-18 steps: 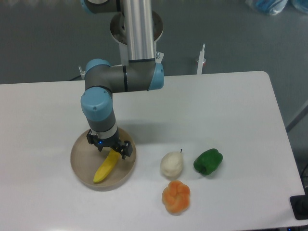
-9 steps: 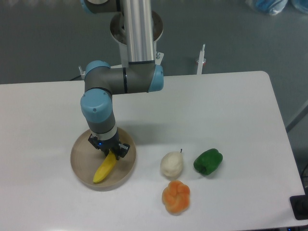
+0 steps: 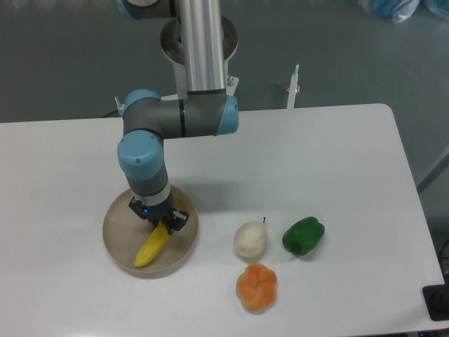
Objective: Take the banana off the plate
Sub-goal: 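Lower the gripper onto the banana and close the fingers on it, then lift the banana off the plate with the gripper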
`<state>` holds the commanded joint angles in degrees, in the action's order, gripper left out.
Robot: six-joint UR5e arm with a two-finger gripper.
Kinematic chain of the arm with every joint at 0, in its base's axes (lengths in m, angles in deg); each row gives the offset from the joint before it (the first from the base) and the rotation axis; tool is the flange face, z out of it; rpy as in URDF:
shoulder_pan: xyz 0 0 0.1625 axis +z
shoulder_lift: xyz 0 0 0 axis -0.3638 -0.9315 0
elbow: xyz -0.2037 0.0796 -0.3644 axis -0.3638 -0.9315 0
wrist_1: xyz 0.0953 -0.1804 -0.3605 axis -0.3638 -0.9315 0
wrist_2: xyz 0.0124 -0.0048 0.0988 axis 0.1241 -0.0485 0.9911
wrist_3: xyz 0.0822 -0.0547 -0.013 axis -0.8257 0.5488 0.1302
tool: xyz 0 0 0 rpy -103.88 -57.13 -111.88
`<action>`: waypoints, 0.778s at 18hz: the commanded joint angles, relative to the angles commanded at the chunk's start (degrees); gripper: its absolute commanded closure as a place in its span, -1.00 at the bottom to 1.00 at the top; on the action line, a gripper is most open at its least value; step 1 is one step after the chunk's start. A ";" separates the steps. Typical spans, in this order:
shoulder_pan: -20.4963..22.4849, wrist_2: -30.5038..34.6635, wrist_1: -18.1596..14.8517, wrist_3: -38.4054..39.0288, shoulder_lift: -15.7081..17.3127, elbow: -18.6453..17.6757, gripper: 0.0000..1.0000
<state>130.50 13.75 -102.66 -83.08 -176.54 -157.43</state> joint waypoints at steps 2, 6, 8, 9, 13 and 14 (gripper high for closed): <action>0.00 0.00 0.00 -0.09 0.18 0.00 0.38; 0.44 -0.09 -0.17 -0.17 1.40 0.09 0.38; 0.79 0.17 -0.70 -2.44 3.33 0.09 0.39; 1.84 -0.09 -0.88 -4.72 4.91 0.26 0.39; 5.44 -0.26 -2.98 -8.50 6.86 2.72 0.39; 6.67 0.17 -3.34 -10.70 7.38 3.07 0.38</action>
<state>137.16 13.92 -106.00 -93.78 -169.16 -154.36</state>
